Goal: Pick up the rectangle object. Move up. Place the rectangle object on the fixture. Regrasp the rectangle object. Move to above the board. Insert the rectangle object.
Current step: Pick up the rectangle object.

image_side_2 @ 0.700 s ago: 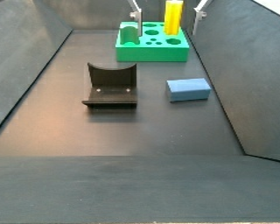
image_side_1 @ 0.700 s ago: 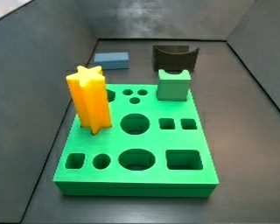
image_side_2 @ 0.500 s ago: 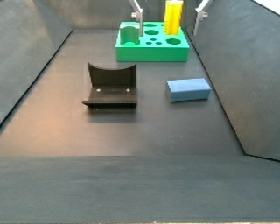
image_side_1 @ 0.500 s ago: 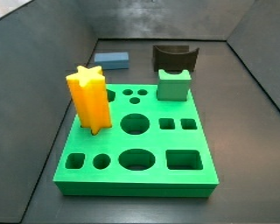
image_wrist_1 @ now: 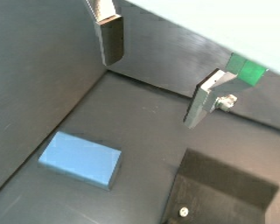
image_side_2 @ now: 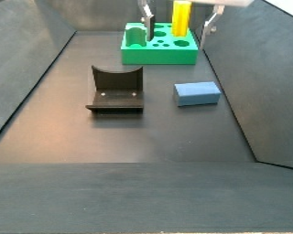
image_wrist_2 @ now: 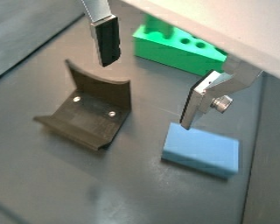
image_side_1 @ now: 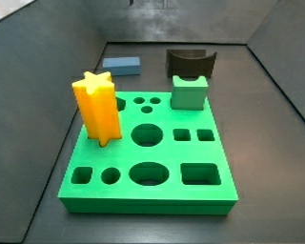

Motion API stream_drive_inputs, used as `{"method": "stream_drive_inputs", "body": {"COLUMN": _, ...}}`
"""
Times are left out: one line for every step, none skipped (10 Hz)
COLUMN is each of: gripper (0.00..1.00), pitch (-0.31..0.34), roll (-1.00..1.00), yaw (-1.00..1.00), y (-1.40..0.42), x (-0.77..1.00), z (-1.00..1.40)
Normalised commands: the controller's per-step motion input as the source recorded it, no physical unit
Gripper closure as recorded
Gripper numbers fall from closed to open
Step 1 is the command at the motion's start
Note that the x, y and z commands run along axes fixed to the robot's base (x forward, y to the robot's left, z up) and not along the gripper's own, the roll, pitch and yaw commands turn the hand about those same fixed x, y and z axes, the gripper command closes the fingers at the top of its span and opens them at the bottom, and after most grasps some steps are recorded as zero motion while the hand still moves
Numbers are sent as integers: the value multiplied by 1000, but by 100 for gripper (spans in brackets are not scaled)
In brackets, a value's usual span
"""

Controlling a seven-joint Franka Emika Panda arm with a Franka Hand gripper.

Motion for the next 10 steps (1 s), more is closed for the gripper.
{"method": "stream_drive_inputs", "body": {"gripper": 0, "pitch": -100, "roll": 0, "yaw": -1000, "y": 0, "x": 0, "z": -337}}
{"method": "stream_drive_inputs", "body": {"gripper": 0, "pitch": -89, "roll": 0, "yaw": -1000, "y": 0, "x": 0, "z": -374}}
{"method": "stream_drive_inputs", "body": {"gripper": 0, "pitch": -67, "roll": 0, "yaw": -1000, "y": 0, "x": 0, "z": -437}}
{"method": "stream_drive_inputs", "body": {"gripper": 0, "pitch": -69, "roll": -14, "yaw": -1000, "y": 0, "x": 0, "z": -486}}
{"method": "stream_drive_inputs", "body": {"gripper": 0, "pitch": -67, "roll": -13, "yaw": -1000, "y": 0, "x": 0, "z": -489}}
{"method": "stream_drive_inputs", "body": {"gripper": 0, "pitch": -66, "roll": -14, "yaw": -1000, "y": 0, "x": 0, "z": -486}}
{"method": "stream_drive_inputs", "body": {"gripper": 0, "pitch": -36, "roll": 0, "yaw": -1000, "y": 0, "x": 0, "z": -391}}
{"method": "stream_drive_inputs", "body": {"gripper": 0, "pitch": -23, "roll": 0, "yaw": -1000, "y": 0, "x": 0, "z": -363}}
{"method": "stream_drive_inputs", "body": {"gripper": 0, "pitch": -7, "roll": 0, "yaw": -1000, "y": 0, "x": 0, "z": -329}}
{"method": "stream_drive_inputs", "body": {"gripper": 0, "pitch": -31, "roll": 0, "yaw": -1000, "y": -51, "x": 0, "z": -366}}
